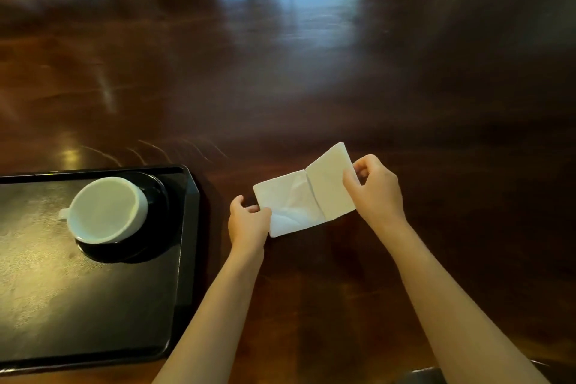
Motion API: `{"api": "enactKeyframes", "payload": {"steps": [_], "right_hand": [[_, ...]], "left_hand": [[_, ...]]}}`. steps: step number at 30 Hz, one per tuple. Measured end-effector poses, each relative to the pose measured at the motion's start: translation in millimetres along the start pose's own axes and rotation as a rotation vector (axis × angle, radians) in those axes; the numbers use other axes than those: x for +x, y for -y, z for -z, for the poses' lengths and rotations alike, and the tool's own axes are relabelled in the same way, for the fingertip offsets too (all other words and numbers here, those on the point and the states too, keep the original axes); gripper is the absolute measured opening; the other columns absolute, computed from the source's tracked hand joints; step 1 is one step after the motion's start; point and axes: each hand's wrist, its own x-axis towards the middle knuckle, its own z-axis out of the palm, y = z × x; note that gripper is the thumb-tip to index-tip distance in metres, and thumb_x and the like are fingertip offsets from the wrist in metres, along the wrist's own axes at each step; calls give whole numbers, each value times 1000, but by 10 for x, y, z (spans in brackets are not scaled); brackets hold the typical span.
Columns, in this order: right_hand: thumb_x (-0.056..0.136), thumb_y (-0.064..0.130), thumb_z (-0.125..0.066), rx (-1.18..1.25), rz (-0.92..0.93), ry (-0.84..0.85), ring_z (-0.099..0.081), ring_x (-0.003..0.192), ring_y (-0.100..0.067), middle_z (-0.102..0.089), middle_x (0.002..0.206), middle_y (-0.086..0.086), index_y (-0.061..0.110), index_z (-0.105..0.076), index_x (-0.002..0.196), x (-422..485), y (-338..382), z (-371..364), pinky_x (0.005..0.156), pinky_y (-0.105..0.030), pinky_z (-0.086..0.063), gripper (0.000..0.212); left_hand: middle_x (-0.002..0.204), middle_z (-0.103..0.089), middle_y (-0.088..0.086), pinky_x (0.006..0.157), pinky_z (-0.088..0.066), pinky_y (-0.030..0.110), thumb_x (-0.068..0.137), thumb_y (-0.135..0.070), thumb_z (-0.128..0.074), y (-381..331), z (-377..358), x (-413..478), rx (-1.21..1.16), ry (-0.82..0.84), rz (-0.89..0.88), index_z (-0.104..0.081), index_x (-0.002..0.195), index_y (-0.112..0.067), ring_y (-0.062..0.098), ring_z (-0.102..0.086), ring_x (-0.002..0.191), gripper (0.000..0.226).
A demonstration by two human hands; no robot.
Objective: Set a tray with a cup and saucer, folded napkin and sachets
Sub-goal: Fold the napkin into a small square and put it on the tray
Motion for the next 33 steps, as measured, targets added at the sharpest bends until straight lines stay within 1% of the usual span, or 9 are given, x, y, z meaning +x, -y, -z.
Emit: {"api": "enactKeyframes", "payload": {"steps": [4,9,13,15,17,21,24,28,33], "right_hand": [[85,23,-63,-126,153,-63,-49,60,-6,-51,76,7,21,-48,81,-176,281,-115,49,-14,-34,16],[84,19,-61,-131,253,-18,-52,68,-14,-51,78,3,15,-50,84,-437,475,-429,55,-28,-44,11],[85,21,-62,-40,238,31,-55,69,-13,-56,80,1,14,-54,84,-551,476,-662,57,-25,-46,11],[86,23,-62,-9,227,32,-55,69,-10,-58,81,1,15,-55,86,-579,444,-747,58,-20,-45,11],[86,24,-63,21,225,36,-55,70,-10,-58,82,2,16,-55,87,-607,405,-808,59,-18,-47,11],[88,24,-61,63,260,106,-54,76,-9,-58,89,2,15,-58,93,-655,265,-887,66,-14,-47,10],[91,18,-57,91,293,170,-53,83,-6,-60,99,-1,13,-62,104,-672,156,-915,72,-9,-47,15],[93,14,-52,136,320,223,-52,90,-2,-60,106,0,13,-61,114,-675,88,-904,70,3,-39,23],[94,9,-48,291,246,345,-56,96,-4,-61,103,5,15,-62,115,-617,29,-790,84,-9,-45,26]], "left_hand": [[110,-58,-3,55,-43,17,86,-7,-57,14,-17,-95,-81,102,-47,-51,129,-12,6,-55,80,44],[98,-66,-9,58,-46,19,92,-20,-54,71,-7,-166,-161,176,-152,-61,114,-19,6,-62,86,23],[87,-72,-9,54,-49,12,93,-23,-53,76,51,-161,-226,258,-189,-69,96,-24,4,-68,78,17],[90,-74,-7,62,-54,19,94,-23,-52,85,72,-137,-243,287,-171,-70,92,-30,6,-69,82,19],[92,-74,-6,69,-56,27,95,-23,-51,103,82,-100,-258,305,-133,-70,95,-30,9,-69,85,20],[96,-73,1,65,-56,29,96,-25,-47,116,100,-37,-322,364,-55,-70,103,-20,14,-70,86,24],[102,-71,2,73,-58,32,95,-32,-48,137,105,-6,-336,395,-18,-68,101,-24,17,-68,94,22],[106,-71,-1,71,-58,28,91,-36,-55,191,113,32,-328,442,-75,-67,104,-26,17,-67,98,20],[100,-72,-1,72,-58,30,89,-21,-60,229,97,78,-300,421,-110,-65,108,-19,17,-69,92,19]]}}
